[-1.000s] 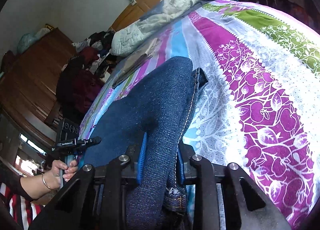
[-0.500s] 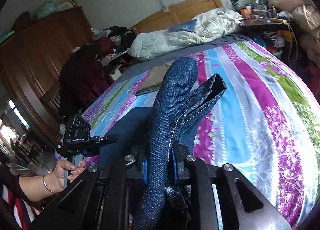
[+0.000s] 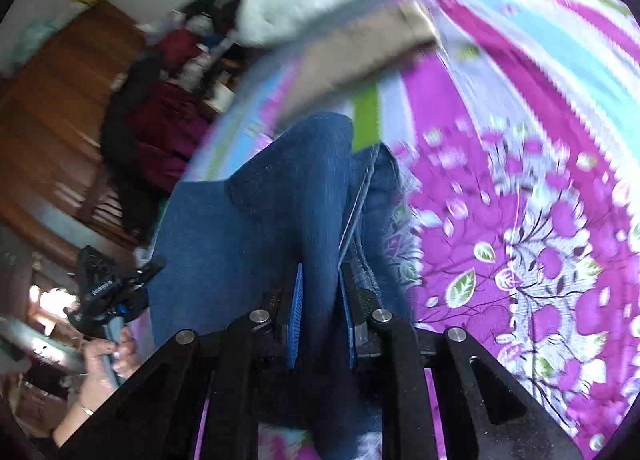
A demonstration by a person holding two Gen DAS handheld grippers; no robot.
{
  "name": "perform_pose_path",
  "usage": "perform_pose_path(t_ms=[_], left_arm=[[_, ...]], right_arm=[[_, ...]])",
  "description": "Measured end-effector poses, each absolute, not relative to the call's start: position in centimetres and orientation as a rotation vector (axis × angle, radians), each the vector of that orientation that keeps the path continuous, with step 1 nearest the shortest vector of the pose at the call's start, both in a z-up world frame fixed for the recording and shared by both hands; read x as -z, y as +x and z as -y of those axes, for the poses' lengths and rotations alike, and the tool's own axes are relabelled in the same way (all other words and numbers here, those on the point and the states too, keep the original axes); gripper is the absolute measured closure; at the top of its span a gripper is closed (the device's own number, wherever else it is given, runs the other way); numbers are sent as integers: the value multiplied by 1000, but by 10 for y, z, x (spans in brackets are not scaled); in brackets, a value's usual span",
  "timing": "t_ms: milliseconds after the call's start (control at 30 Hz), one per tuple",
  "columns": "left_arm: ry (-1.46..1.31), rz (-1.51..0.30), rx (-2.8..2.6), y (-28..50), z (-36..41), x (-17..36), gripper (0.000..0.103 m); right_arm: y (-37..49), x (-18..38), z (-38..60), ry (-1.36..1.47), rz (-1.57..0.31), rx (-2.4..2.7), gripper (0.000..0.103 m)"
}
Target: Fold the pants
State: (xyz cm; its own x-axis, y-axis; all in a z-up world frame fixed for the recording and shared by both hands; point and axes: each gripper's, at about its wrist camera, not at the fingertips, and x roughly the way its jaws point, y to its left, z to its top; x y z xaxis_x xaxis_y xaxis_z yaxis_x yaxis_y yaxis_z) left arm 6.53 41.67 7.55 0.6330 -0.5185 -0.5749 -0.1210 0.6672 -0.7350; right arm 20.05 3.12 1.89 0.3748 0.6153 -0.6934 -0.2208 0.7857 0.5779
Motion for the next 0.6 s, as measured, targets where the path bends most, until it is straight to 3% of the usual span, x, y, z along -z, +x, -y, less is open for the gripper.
perform_pose_path(t_ms=[33,100,367,467,500,567,600], left_arm=[[-919,-951,181,69,-432,-45,75],[-1043,-978,107,60,-454,-11,77],[-785,-882,80,17,-445,-50,75],[-659,-834,62,6,-420,-85,46],[-617,-820,54,5,-408,-95,37],[-528,-754,66,6,-385,-114,30],[-479,-736,57,3,-372,-125,19]], right_arm=[[205,-7,-32,413,-1091,-507,68],[204,-1,-24,466,-1096,-505,64],[158,-54,3,194,-1012,-354,59],[125,-84,-10,95,-941,-342,45],[115,-93,-15,72,-916,-344,38],[94,-110,-30,37,-870,-356,22],[84,-118,-36,32,-848,-357,13]])
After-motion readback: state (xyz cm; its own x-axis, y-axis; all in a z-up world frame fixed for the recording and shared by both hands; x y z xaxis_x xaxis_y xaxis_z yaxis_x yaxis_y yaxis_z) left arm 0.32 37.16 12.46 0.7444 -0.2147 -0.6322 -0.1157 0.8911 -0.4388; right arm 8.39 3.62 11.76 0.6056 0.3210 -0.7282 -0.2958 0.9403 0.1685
